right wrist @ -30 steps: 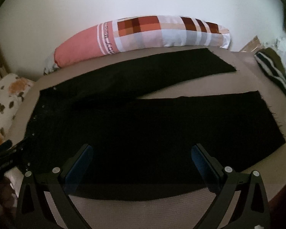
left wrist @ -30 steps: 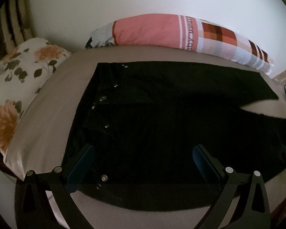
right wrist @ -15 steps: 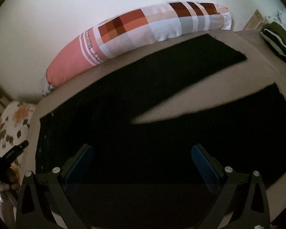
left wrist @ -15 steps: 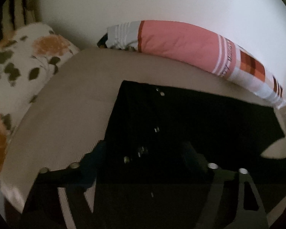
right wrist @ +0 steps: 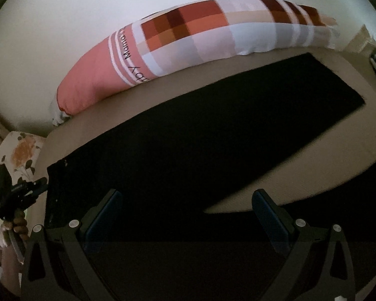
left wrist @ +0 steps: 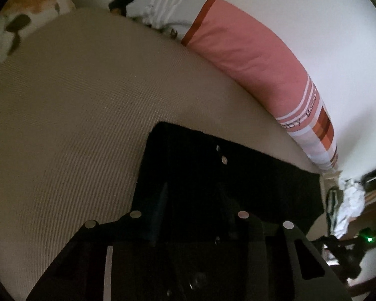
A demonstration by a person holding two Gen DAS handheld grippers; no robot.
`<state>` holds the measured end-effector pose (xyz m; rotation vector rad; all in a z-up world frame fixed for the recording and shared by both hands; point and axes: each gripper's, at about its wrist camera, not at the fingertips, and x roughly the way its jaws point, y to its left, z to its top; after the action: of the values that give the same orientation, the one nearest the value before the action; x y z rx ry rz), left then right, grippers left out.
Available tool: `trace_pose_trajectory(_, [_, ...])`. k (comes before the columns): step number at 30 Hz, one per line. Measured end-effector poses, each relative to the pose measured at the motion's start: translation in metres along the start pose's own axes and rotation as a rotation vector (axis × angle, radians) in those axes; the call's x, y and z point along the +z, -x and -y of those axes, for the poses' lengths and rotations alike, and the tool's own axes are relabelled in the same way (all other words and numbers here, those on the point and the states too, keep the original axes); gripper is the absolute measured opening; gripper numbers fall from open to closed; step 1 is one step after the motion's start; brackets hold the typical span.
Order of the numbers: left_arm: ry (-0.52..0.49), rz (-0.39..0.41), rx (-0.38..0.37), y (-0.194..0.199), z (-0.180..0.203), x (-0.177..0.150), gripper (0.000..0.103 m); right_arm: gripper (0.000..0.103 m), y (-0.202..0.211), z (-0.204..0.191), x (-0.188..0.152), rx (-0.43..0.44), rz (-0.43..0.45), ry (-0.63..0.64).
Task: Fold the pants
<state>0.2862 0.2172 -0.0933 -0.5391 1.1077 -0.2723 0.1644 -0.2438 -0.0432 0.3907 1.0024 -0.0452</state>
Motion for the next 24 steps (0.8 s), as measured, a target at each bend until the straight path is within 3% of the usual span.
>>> trace_pose_trajectory(6, [0.038,-0.041,-0.068,-0.020,-0.018,0.022,0.037,0.103,-0.028,-0.026,0.014,-0.006,-0.026,0.056])
trace_pose_trajectory(11, [-0.008,-0.066,-0.126,-0.029,-0.012,0.036,0.035,0.103,-0.046,-0.042,0.026,0.003,-0.029,0.110])
trace_pose_trajectory(14, [-0.035,-0.084,-0.157,-0.036,-0.005,0.041,0.025,0.103,-0.056,-0.048,0.032,0.015,-0.028,0.151])
trace_pose_trajectory(23, [-0.041,-0.070,-0.194,-0.065,0.009,0.040,0.025,0.103,-0.095,-0.065,0.077,0.107,-0.069,0.336])
trace_pose_trajectory(24, [-0.039,-0.064,-0.197,-0.066,0.011,0.039,0.020,0.103,-0.099,-0.066,0.082,0.113,-0.079,0.360])
